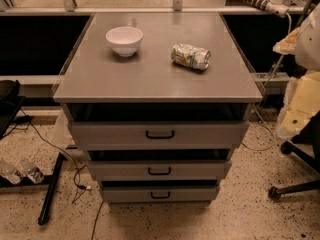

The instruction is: Open bottom drawer

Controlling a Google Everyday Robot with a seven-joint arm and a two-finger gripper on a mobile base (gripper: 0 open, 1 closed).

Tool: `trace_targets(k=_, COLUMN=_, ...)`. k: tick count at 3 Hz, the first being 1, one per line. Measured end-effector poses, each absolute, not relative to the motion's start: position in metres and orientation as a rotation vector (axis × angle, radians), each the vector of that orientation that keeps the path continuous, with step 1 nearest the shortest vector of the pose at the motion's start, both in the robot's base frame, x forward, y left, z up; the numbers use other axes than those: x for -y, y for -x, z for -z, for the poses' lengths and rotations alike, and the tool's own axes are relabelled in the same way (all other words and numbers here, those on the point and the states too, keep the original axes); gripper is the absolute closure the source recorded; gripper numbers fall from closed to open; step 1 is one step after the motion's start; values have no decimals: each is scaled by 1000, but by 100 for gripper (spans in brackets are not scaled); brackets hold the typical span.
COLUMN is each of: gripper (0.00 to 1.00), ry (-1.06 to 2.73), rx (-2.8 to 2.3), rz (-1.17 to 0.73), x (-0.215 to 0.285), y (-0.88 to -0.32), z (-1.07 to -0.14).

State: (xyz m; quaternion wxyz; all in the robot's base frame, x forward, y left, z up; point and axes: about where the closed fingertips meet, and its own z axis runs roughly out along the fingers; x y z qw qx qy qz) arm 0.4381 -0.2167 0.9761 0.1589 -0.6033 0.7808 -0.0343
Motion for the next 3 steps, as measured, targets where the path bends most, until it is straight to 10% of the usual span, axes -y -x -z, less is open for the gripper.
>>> trace_targets(k=3, gripper=0, ry=1834, rx=-2059, rz=-47, x=191, y=-432, z=-928)
